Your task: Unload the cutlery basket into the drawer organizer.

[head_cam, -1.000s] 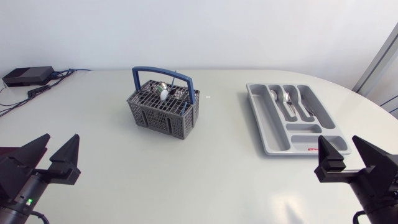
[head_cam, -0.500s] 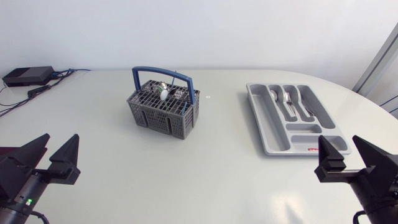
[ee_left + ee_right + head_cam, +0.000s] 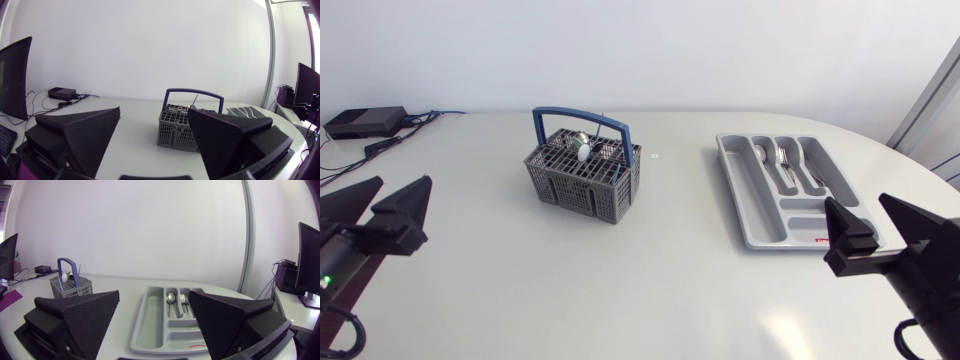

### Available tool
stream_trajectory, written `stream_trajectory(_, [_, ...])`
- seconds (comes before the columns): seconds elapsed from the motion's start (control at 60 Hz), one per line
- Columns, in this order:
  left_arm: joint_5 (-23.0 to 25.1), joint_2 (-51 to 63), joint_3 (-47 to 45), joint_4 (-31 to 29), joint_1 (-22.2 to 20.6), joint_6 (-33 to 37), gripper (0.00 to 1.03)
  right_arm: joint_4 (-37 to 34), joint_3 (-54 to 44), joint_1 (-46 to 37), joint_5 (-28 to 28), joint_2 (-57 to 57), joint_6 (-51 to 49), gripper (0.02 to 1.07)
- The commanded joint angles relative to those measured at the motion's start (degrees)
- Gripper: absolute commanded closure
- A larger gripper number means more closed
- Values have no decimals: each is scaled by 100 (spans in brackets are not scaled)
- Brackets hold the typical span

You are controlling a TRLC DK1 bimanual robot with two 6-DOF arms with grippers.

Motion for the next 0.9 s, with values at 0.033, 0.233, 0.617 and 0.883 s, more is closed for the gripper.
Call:
stream_trajectory(0.033, [-56, 1027, 641, -114, -154, -194, 4, 286, 447, 230, 54, 825, 150, 7])
stream_trajectory(0.233, [-73, 2653, 1563, -509, -321, -185, 8, 638, 1098, 458, 54, 2424, 238, 7])
stream_trajectory(0.617, [-64, 4745, 2873, -1221, -418, 790, 7, -136, 2926, 1153, 54, 5193, 229, 7])
stream_trajectory(0.883, [-56, 5712, 3734, -1968, -497, 2293, 7, -478, 4262, 1636, -7, 6854, -940, 16])
